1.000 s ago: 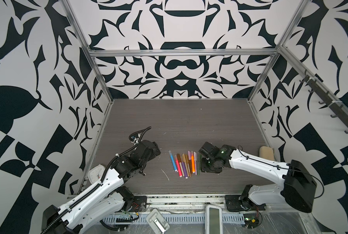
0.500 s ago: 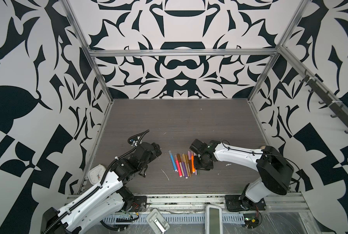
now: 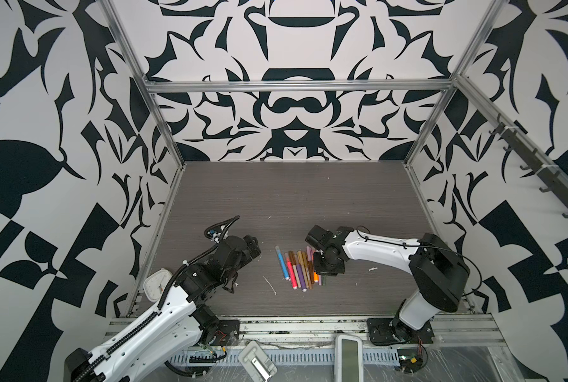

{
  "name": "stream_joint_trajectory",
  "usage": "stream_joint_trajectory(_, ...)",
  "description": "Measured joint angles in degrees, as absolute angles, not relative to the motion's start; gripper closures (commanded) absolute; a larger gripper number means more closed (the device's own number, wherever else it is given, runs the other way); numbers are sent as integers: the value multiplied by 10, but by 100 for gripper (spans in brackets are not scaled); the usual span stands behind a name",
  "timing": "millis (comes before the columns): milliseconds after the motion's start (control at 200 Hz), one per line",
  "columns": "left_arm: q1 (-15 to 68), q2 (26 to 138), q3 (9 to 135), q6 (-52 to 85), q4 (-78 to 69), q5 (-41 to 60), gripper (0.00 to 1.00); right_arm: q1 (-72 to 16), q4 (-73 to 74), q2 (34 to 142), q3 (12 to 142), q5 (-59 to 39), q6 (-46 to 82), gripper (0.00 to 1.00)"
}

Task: Open the pen caps
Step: 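Grasp the green pen barrel with the right gripper while the left arm approaches, then lift the green pen with the right gripper toward the left gripper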

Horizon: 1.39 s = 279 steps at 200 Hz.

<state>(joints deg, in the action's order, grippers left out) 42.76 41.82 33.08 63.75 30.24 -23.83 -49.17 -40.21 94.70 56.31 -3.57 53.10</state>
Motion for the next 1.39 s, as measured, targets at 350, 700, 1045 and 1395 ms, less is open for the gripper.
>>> stream_joint_trajectory(350,428,476,339,608,282,-201,1,-514,-390,930,526,-17,554,79)
stream_joint_trajectory(700,428,525,356,584,239,-123,1,-562,-376,918,501,7,599,99)
stream_joint_trajectory(1045,427,733,501,594,182,25,1,-456,-496,800,573,-9,427,100)
stream_joint_trajectory(1395,446,939,694,630,132,158,28,-327,-475,811,609,-244,257,100)
